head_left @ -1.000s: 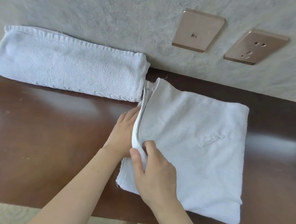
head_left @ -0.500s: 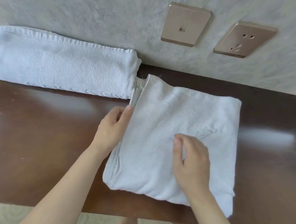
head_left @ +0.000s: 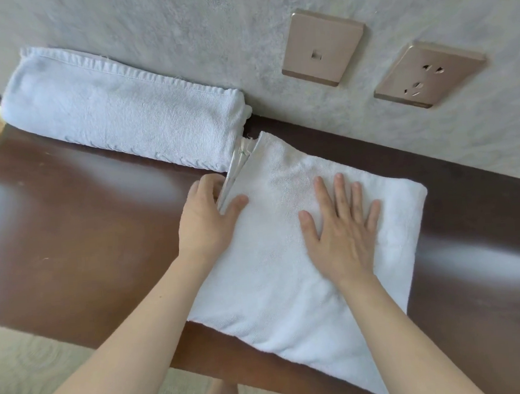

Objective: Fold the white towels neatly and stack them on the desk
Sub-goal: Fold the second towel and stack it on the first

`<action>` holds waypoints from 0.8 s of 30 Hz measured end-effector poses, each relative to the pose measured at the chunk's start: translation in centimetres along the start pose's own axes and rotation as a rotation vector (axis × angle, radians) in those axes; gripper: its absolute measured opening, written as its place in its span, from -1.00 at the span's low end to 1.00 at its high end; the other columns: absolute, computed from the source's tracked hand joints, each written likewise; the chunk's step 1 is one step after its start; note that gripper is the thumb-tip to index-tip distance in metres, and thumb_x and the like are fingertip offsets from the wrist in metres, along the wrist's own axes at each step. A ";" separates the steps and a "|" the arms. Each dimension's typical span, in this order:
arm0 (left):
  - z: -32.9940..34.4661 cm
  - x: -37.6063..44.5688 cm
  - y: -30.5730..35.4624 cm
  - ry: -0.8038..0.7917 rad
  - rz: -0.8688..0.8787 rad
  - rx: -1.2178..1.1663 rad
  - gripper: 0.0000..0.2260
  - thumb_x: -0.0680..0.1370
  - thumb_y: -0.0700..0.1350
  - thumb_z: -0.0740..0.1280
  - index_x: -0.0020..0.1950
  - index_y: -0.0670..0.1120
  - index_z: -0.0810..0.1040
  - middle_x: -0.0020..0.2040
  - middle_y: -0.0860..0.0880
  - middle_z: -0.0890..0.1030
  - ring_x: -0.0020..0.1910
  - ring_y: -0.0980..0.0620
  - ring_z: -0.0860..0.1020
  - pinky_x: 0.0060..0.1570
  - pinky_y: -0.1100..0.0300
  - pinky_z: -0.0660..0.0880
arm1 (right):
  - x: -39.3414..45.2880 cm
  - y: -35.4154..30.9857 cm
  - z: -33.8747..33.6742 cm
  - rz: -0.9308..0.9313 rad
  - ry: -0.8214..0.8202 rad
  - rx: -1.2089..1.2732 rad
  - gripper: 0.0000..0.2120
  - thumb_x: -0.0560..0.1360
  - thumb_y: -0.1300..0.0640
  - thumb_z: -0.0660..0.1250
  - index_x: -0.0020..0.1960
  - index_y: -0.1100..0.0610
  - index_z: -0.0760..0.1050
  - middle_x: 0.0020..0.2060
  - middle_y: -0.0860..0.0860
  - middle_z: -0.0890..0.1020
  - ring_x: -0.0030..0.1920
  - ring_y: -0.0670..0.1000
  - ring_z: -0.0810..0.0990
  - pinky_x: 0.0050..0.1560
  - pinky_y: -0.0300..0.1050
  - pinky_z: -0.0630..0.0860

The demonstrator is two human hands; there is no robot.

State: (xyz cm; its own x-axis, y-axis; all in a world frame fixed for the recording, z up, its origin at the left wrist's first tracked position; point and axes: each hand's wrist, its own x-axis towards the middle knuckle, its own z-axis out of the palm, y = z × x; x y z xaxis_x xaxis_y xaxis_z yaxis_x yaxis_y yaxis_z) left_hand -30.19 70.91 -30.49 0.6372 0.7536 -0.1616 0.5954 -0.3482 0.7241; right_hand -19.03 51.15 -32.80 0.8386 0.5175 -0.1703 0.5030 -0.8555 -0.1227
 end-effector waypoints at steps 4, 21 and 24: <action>1.6 0.5 1.3 0.252 0.454 0.274 -0.73 0.51 -0.06 0.47 0.20 -0.05 0.60 0.00 -0.12 0.52 -0.06 -0.15 0.47 0.03 0.03 0.45 | -0.3 -0.3 -0.2 -0.022 0.034 0.017 -0.36 0.62 -0.32 -0.15 0.64 -0.15 -0.15 0.64 -0.01 -0.12 0.63 0.12 -0.18 0.54 0.34 -0.24; 9.5 -4.7 3.7 -0.121 0.480 0.496 -0.43 0.65 0.27 0.00 0.62 0.07 0.15 0.65 0.00 0.01 0.63 -0.02 -0.04 0.56 -0.11 0.01 | -1.1 9.8 -1.0 -0.123 0.043 -0.062 -0.34 0.59 -0.29 -0.04 0.64 -0.10 0.03 0.64 -0.02 0.02 0.63 0.07 -0.06 0.58 0.25 -0.09; 9.6 -3.5 4.6 0.090 0.364 0.178 -0.58 0.64 0.09 0.26 0.42 -0.10 0.44 0.56 -0.13 0.28 0.49 -0.08 0.24 0.46 0.10 0.16 | -1.2 9.6 -0.7 -0.116 0.075 -0.056 -0.34 0.60 -0.28 -0.03 0.64 -0.09 0.04 0.64 -0.01 0.03 0.63 0.08 -0.05 0.58 0.25 -0.08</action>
State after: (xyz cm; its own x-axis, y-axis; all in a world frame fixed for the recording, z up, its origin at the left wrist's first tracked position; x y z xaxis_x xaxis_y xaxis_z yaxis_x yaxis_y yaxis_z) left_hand -24.99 61.33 -32.98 0.7811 0.6065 0.1485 0.4197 -0.6861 0.5943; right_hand -15.07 42.33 -33.10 0.7862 0.6122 -0.0844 0.6067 -0.7906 -0.0825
